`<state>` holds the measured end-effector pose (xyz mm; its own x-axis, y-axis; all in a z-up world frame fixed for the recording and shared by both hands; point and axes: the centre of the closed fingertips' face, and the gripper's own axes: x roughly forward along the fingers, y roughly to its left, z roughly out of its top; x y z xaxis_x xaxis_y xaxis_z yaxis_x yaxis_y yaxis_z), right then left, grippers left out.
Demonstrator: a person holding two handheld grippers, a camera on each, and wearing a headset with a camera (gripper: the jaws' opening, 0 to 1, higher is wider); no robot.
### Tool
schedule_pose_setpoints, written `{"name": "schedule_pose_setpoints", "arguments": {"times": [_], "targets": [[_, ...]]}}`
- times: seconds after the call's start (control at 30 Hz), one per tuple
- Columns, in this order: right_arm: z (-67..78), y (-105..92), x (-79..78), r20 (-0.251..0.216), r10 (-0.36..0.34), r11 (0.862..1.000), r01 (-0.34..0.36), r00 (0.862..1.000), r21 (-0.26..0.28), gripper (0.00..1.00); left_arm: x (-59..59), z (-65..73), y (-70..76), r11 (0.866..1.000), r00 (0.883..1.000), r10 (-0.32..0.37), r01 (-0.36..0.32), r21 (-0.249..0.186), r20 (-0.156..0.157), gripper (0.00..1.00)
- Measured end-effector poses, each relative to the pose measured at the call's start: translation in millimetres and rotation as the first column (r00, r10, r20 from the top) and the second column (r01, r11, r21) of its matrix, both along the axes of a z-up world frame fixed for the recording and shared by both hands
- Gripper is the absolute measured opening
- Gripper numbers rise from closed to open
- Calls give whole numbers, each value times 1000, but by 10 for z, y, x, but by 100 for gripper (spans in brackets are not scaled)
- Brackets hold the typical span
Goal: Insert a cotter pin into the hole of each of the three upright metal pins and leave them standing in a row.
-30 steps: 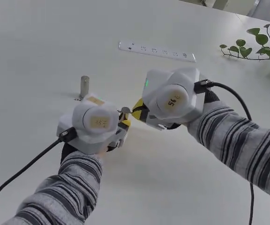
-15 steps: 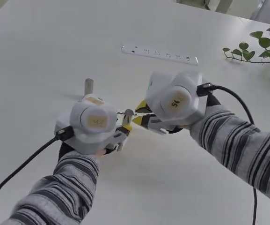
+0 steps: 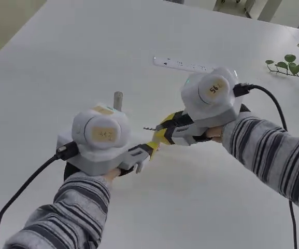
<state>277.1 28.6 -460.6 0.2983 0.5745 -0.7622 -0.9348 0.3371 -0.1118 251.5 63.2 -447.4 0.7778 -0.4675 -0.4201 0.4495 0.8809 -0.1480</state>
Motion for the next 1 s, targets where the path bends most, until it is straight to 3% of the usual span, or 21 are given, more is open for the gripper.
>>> {"name": "schedule_pose_setpoints", "arguments": {"times": [0.13, 0.27, 0.33, 0.4, 0.63, 1.0], "targets": [[-13, 6, -32, -18, 3, 1000, -3, 1000, 3, 10, -55, 51, 94, 999, 1000, -5, 4, 36, 25, 52], [9, 14, -37, -45, 2, 1000, -1, 999, 18, 9, -48, 166, 139, 1000, 998, 0, 0, 3, 67, 61], [27, 18, -40, -65, -4, 1000, 6, 998, 30, 9, -24, 191, 168, 1000, 996, 0, -2, 18, 87, 65], [31, 15, -28, -62, -7, 999, 9, 998, 31, 8, -13, 181, 198, 1000, 996, 0, -3, 30, 88, 67], [50, 0, 29, -57, 1, 1000, 0, 998, 17, 8, 22, 210, 269, 1000, 996, 19, -20, 13, 90, 74], [48, 14, 82, -70, 14, 1000, -14, 997, 5, 8, 4, 207, 217, 1000, 996, 5, -6, 12, 84, 80]]}}
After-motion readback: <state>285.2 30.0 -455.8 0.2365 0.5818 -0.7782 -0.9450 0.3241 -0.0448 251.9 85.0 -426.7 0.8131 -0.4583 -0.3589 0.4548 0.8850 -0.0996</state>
